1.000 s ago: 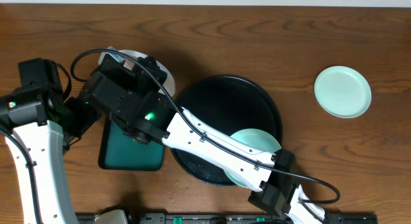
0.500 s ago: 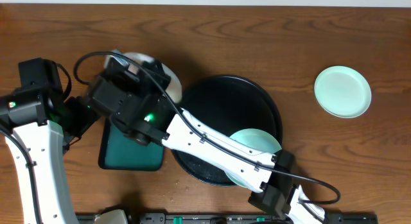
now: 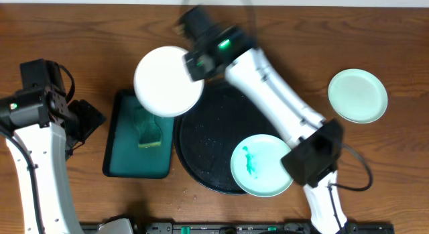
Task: Clean dirty plates on tray and stack at the side
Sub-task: 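Carry the white plate right and lower it onto the pale green plate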
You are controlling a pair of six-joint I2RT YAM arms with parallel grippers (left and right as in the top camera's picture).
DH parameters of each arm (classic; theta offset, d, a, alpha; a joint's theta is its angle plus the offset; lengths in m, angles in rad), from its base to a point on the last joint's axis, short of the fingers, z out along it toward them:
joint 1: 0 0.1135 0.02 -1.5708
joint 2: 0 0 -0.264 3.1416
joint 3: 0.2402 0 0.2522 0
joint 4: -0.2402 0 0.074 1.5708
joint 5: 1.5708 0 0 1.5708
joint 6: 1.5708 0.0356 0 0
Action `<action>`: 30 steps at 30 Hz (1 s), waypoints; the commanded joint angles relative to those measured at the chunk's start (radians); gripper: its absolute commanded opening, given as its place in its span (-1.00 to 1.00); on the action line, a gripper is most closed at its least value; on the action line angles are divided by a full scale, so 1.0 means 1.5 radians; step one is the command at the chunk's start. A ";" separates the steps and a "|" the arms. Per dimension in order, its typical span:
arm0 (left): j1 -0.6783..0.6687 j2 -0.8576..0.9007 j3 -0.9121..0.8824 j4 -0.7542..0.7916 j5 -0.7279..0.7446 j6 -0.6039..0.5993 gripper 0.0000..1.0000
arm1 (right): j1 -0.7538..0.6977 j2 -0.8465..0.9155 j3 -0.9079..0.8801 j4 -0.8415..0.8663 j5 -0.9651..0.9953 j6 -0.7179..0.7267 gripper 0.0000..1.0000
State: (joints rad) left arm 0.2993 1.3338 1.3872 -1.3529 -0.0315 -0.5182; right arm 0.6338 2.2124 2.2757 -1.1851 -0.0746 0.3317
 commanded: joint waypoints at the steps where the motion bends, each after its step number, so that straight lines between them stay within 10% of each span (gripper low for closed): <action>1: 0.001 0.026 -0.010 0.003 0.000 0.011 0.63 | -0.118 -0.003 0.000 -0.040 -0.183 0.022 -0.97; 14: -0.027 0.104 -0.020 0.032 0.071 0.049 0.63 | -0.518 -0.003 -0.001 -0.244 -0.090 -0.075 -0.98; 30: -0.186 0.105 -0.020 0.103 0.063 0.043 0.63 | -0.862 -0.002 -0.202 -0.125 -0.119 -0.092 -0.97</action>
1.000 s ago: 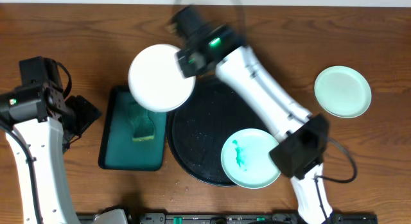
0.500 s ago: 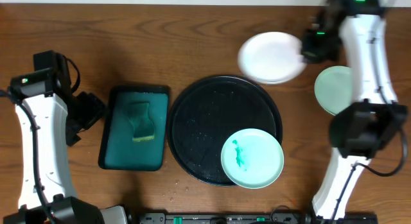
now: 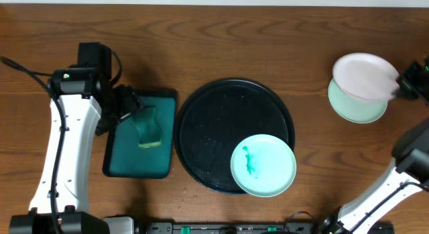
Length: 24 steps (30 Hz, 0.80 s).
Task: Clean dirty plates on tray and stack at the side
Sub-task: 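Carry the white plate right and lower it onto the pale green plate, then open the right gripper and move it back toward the black tray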
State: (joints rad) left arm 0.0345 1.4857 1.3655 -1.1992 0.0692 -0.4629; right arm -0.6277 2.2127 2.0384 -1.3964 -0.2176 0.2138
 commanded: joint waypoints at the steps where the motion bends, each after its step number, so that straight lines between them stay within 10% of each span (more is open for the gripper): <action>1: -0.012 0.003 -0.006 0.001 -0.004 0.006 0.63 | -0.030 -0.003 -0.065 0.031 -0.030 -0.014 -0.97; 7: -0.013 0.003 -0.006 0.001 -0.004 0.006 0.63 | -0.038 -0.003 -0.157 0.101 -0.058 -0.014 -0.96; 15: -0.013 0.003 -0.006 0.001 -0.004 0.006 0.63 | 0.003 -0.019 -0.133 0.113 -0.216 -0.119 -0.40; 24: -0.013 0.003 -0.006 0.001 -0.004 0.007 0.63 | 0.100 -0.156 -0.102 0.072 -0.217 -0.169 -0.49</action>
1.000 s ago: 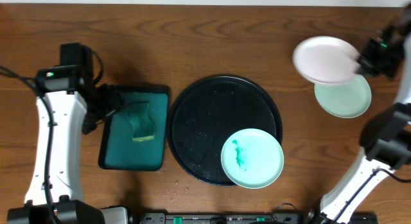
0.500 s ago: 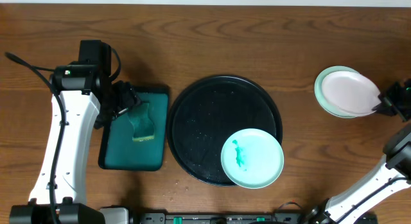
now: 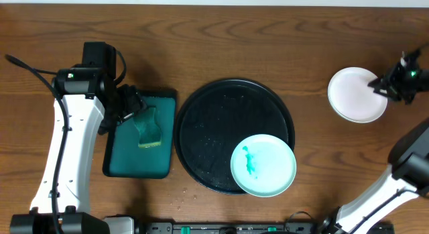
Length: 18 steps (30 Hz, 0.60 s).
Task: Clean dirty plates on tray and stack at the side
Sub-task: 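Open the right gripper and move it back toward the black tray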
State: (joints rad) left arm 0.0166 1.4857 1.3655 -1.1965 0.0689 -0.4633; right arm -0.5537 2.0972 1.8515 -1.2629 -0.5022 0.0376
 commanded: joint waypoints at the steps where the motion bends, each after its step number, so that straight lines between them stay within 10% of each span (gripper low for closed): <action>1: -0.001 0.003 -0.006 -0.001 -0.004 0.007 0.63 | 0.070 -0.092 0.022 -0.029 -0.027 -0.070 -0.48; 18: -0.001 0.003 -0.006 0.002 -0.004 0.007 0.63 | 0.491 -0.217 -0.198 -0.060 0.255 0.143 -0.60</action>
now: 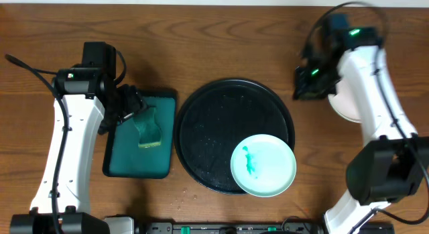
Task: Clean dirty plates on tray and stack at the side
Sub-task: 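Open the right gripper and move it back toward the black tray, then grip the stained pale green plate rim and slide it to tray center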
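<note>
A mint plate (263,165) with a green smear lies on the lower right of the round black tray (221,120), overhanging its rim. At the right, a stack of clean plates (343,105) shows only as a pale edge behind my right arm. My right gripper (308,84) hovers between the tray and the stack with nothing visible in it; its jaws are too dark to read. My left gripper (126,106) sits open over the top left corner of the green sponge tray (127,160), just short of the sponge (149,130).
My right arm crosses the right side of the table from the bottom edge up to the stack. My left arm runs along the left edge beside the green tray. Small crumbs lie on the wood in front of the black tray.
My right gripper was at the right of the white plate lying on the stack. It now sits to the stack's left, near the black tray's upper right rim. The left arm has not moved.
My right gripper first held a white plate over the sponge tray, with my left gripper off to the left. Then the plate was above the mint plate at the right, and my left gripper was over the sponge tray. Then the plate lay on the stack, and my right gripper has now moved left.
</note>
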You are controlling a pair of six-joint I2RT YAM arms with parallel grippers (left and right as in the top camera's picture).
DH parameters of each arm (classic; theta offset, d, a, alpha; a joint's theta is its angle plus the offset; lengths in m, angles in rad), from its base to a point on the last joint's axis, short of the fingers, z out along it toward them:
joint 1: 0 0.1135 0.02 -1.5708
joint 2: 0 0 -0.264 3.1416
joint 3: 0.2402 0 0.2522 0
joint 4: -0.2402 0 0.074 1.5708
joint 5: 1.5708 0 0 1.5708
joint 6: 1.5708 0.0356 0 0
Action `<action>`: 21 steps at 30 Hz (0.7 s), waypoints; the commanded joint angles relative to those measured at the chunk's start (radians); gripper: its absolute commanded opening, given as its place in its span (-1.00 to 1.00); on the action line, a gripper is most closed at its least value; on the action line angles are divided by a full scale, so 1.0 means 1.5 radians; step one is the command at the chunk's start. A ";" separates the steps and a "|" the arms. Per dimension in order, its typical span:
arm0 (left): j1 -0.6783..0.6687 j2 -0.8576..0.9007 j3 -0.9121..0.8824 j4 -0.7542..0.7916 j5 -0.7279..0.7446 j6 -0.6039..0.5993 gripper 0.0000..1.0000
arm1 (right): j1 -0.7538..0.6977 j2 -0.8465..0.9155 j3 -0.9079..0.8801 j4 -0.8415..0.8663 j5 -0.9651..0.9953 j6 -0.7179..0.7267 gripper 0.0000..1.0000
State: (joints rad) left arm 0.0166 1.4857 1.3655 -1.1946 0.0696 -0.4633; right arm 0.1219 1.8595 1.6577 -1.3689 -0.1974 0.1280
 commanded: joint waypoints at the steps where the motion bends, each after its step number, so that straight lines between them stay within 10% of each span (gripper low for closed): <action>1: -0.001 0.003 -0.006 0.000 -0.004 0.007 0.63 | 0.055 -0.076 -0.097 0.019 0.051 0.100 -0.60; 21: -0.001 0.003 -0.006 0.011 -0.004 0.012 0.63 | 0.138 -0.453 -0.550 0.082 0.067 0.428 -0.29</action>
State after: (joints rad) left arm 0.0166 1.4857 1.3651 -1.1759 0.0689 -0.4625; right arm 0.3107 1.1851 0.9508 -1.3209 -0.0162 0.6960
